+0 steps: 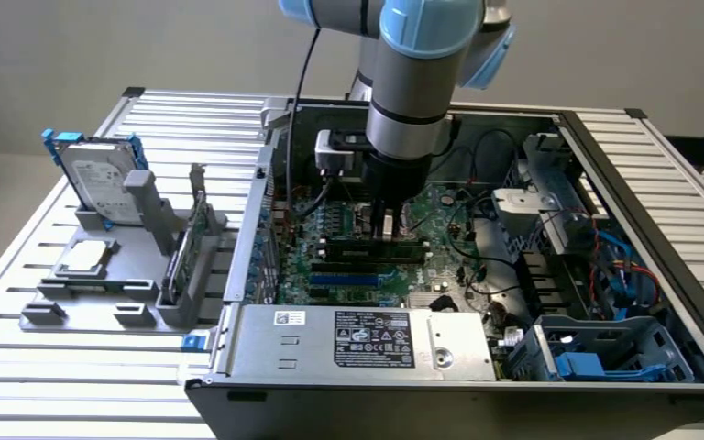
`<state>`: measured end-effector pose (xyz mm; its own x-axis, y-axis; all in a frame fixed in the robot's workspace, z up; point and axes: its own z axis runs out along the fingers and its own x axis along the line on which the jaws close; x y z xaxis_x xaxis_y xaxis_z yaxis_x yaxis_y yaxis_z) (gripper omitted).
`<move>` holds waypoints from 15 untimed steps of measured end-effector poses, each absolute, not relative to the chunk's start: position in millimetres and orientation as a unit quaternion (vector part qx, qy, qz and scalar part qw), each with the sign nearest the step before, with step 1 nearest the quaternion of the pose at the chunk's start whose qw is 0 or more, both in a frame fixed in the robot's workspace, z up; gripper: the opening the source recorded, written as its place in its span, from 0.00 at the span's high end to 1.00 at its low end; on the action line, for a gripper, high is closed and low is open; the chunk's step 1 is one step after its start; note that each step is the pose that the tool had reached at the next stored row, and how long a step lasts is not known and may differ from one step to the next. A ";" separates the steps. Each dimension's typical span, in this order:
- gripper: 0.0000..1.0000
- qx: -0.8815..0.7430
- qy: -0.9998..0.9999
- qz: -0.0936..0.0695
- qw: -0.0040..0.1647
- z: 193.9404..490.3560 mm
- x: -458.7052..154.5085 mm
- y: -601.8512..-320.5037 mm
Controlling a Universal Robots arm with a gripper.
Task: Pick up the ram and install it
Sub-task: 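Insert the ram into the slot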
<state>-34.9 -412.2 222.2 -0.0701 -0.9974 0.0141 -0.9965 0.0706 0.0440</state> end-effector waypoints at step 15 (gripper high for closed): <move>0.89 0.682 -0.731 -0.012 0.021 242.2 -34.9 -412.2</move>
<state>-34.9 -412.2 242.2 -0.0700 -0.9974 0.0144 -0.9965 0.0706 0.0449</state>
